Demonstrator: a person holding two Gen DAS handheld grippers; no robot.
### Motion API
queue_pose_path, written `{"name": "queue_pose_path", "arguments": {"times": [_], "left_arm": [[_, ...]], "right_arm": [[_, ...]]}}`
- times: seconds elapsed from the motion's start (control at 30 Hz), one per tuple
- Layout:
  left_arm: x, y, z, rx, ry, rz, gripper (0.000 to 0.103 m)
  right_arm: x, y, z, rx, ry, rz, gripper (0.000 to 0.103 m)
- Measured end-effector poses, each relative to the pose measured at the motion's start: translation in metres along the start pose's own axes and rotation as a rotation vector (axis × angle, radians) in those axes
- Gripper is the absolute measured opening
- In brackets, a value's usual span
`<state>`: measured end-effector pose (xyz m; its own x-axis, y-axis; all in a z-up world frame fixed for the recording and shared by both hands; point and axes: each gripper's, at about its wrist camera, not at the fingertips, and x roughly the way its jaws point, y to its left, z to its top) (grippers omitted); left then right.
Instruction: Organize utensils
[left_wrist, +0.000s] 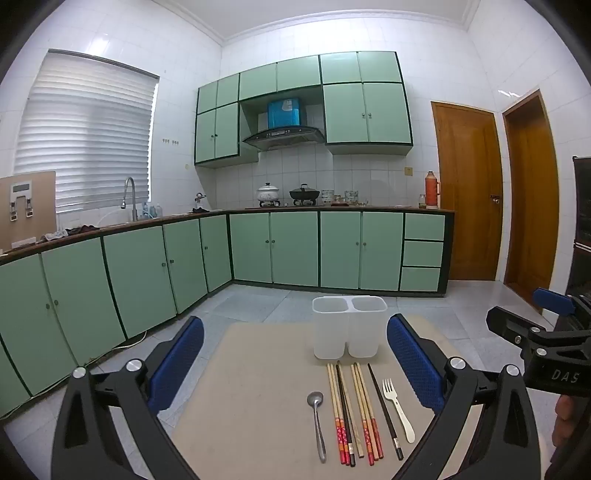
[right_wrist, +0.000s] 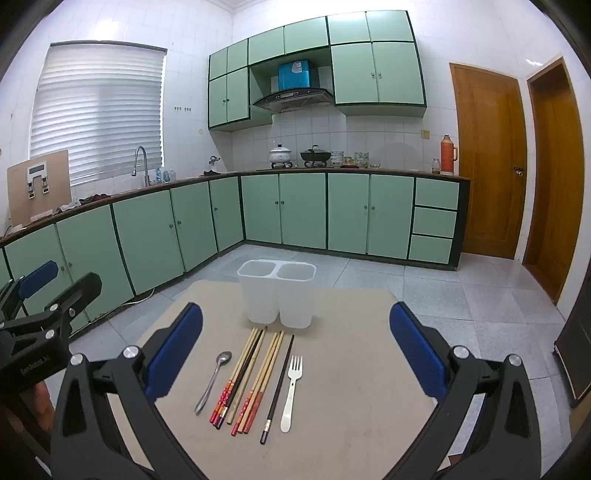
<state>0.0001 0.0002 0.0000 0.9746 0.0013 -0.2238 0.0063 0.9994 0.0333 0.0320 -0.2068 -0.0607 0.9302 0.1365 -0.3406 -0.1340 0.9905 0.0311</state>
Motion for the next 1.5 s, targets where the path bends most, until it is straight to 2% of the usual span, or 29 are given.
{"name": "queue_pose_path", "arguments": {"times": [1.5], "left_arm": [[0.012,0.014,-0.011,0.007,0.012,0.001,0.097]], "right_arm": [[0.001,0.000,0.000,0.000,0.007,-0.001,0.098]]}}
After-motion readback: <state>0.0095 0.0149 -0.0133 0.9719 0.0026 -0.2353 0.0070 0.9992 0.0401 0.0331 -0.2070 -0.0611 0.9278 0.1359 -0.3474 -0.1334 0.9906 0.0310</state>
